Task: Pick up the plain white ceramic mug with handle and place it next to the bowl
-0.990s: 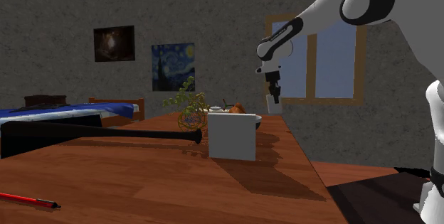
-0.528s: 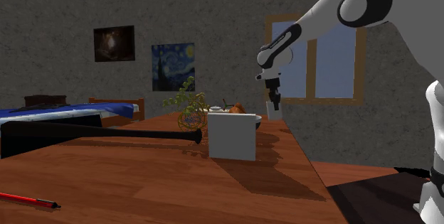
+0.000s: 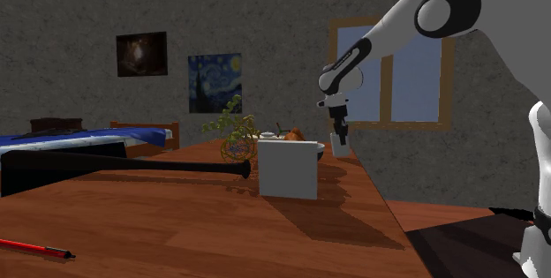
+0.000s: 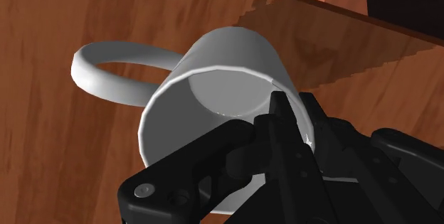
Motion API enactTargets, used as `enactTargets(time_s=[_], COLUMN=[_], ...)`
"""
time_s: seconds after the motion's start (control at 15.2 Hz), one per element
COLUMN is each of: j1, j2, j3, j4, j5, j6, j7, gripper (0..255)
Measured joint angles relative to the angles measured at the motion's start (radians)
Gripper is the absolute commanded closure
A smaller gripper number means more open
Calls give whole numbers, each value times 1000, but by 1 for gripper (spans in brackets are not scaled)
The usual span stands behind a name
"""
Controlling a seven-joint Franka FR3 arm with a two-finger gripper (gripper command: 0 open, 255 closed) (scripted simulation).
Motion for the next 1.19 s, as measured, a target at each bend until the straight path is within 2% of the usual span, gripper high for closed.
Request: enactTargets(time_s=[0.33, 0.4, 0.79, 1.19], j1=[0, 0, 0, 12], j2=[2, 2, 2, -34], j3=[1, 1, 1, -9], j4=[-2, -2, -1, 70], j5=[1, 1, 1, -19], j6=[4, 4, 4, -99], j7=[0, 0, 0, 13], gripper=[255, 0, 0, 0])
